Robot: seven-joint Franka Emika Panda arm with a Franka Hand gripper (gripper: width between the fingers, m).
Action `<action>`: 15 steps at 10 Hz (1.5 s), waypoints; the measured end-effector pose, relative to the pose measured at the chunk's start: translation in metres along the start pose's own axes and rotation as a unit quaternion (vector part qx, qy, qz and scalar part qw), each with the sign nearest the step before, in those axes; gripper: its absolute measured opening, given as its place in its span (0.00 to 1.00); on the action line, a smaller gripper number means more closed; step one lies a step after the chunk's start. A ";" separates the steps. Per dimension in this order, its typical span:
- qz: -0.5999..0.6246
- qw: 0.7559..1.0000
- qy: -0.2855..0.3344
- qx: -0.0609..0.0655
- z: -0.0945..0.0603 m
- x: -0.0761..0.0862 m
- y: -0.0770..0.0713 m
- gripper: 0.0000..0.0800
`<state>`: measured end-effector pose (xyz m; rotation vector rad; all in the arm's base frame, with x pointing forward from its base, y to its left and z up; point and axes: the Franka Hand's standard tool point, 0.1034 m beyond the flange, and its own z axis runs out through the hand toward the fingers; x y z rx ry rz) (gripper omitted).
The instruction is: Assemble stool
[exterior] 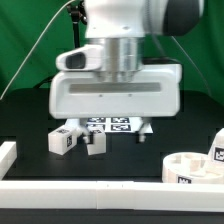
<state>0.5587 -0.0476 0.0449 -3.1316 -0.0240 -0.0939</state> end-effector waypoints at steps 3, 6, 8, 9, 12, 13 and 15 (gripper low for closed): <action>0.004 1.000 -0.004 0.002 0.001 -0.003 0.002 0.81; 0.016 0.996 -0.090 0.012 0.001 -0.016 -0.004 0.81; 0.004 0.989 -0.149 0.008 -0.002 -0.022 0.000 0.81; 0.006 0.981 -0.192 0.019 -0.005 -0.032 -0.001 0.81; 0.009 0.961 -0.275 0.033 -0.004 -0.036 -0.003 0.81; 0.008 0.949 -0.313 0.039 -0.004 -0.043 -0.005 0.81; 0.007 0.934 -0.353 0.042 0.006 -0.046 -0.003 0.81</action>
Offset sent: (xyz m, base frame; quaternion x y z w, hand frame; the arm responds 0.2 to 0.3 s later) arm 0.0000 0.0000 0.0000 0.0000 0.0000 0.0000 1.0000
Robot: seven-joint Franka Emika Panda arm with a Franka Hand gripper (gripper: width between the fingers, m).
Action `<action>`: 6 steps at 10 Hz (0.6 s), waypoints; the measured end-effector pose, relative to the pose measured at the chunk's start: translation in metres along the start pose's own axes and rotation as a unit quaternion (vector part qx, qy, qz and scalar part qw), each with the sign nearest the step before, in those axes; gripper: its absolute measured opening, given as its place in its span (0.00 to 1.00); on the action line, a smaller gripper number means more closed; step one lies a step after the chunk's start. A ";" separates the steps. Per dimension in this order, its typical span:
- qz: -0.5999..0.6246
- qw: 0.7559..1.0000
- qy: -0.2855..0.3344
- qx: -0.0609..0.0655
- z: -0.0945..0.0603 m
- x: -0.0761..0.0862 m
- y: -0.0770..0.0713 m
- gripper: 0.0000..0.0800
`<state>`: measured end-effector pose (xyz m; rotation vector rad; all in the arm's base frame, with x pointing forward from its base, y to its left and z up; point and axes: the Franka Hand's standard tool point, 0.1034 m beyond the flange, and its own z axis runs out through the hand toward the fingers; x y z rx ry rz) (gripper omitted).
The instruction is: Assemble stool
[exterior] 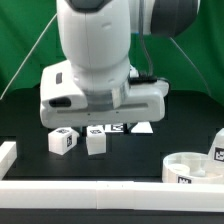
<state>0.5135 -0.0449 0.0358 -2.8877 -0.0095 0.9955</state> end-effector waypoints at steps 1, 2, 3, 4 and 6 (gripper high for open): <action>0.009 0.999 -0.034 -0.017 0.006 -0.008 0.005 0.81; 0.014 0.997 -0.070 -0.022 0.010 -0.012 0.008 0.81; 0.016 0.996 -0.090 -0.020 0.012 -0.010 0.010 0.81; 0.017 0.994 -0.105 -0.019 0.013 -0.011 0.009 0.81; 0.016 0.995 -0.101 -0.019 0.014 -0.009 0.009 0.81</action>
Offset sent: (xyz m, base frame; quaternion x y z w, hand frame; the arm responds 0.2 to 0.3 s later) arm 0.0000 0.0000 0.0000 0.0000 -0.1938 0.0000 0.9810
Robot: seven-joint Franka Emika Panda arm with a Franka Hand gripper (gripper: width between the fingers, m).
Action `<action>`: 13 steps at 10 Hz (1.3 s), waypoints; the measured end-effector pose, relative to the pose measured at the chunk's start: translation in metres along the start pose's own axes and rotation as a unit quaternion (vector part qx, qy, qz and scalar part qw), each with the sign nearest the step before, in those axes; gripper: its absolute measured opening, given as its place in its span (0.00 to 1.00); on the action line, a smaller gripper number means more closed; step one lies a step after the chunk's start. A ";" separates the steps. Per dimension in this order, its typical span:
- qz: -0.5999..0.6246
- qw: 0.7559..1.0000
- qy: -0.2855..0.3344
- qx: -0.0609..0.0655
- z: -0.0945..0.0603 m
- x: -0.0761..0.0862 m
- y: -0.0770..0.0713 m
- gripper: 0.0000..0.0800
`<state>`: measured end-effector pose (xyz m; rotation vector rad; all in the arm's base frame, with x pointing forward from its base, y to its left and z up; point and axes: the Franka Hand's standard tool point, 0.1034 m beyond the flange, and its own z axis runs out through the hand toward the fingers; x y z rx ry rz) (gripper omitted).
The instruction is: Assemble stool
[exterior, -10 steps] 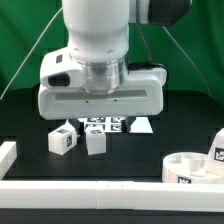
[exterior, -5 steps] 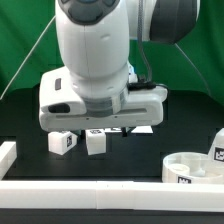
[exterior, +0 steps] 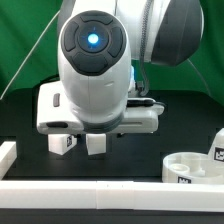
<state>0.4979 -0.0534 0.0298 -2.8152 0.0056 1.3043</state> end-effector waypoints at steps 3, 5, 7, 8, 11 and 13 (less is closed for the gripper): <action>-0.054 0.999 -0.005 0.002 0.007 0.003 -0.004 0.81; -0.047 0.999 -0.005 0.002 0.007 0.003 -0.003 0.81; -0.049 0.999 0.001 -0.001 0.012 0.008 -0.005 0.81; -0.049 0.999 0.001 -0.002 0.017 0.008 -0.006 0.81; -0.047 0.999 -0.002 -0.001 0.024 0.009 -0.004 0.81; -0.046 0.999 -0.001 -0.001 0.028 0.010 -0.002 0.71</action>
Offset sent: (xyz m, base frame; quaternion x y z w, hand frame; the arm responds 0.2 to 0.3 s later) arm 0.0000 0.0000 0.0000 0.0000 0.0000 0.0000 1.0000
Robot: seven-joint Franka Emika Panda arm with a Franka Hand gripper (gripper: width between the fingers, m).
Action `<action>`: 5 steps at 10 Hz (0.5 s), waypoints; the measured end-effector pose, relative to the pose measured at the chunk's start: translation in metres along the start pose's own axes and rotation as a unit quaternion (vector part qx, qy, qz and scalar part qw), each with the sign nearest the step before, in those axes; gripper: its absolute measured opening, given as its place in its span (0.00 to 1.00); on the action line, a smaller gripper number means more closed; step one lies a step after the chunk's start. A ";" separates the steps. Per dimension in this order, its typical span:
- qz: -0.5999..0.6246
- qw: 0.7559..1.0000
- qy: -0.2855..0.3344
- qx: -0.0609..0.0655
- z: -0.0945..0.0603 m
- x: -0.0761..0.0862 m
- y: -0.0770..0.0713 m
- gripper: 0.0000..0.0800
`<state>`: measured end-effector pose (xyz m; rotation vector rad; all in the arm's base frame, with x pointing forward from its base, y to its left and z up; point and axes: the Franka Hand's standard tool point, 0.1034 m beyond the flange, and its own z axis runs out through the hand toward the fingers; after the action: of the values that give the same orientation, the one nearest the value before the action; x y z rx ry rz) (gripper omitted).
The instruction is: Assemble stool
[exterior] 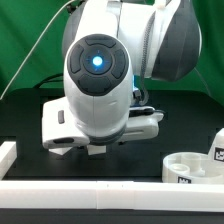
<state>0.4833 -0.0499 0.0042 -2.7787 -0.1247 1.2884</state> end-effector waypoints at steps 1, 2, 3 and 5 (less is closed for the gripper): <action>0.000 1.000 0.000 0.000 0.001 0.000 0.000 0.71; -0.001 1.000 0.000 0.000 0.001 0.000 0.001 0.71; 0.000 1.000 0.001 0.001 0.001 0.000 0.002 0.41; 0.002 1.000 0.001 0.002 -0.001 -0.001 0.004 0.41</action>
Offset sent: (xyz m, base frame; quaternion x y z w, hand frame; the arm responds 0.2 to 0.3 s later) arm -0.0002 -0.0067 -0.0052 0.0012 0.0080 -0.0078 0.9999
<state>0.4840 -0.0541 0.0049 -2.7784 -0.1170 1.2841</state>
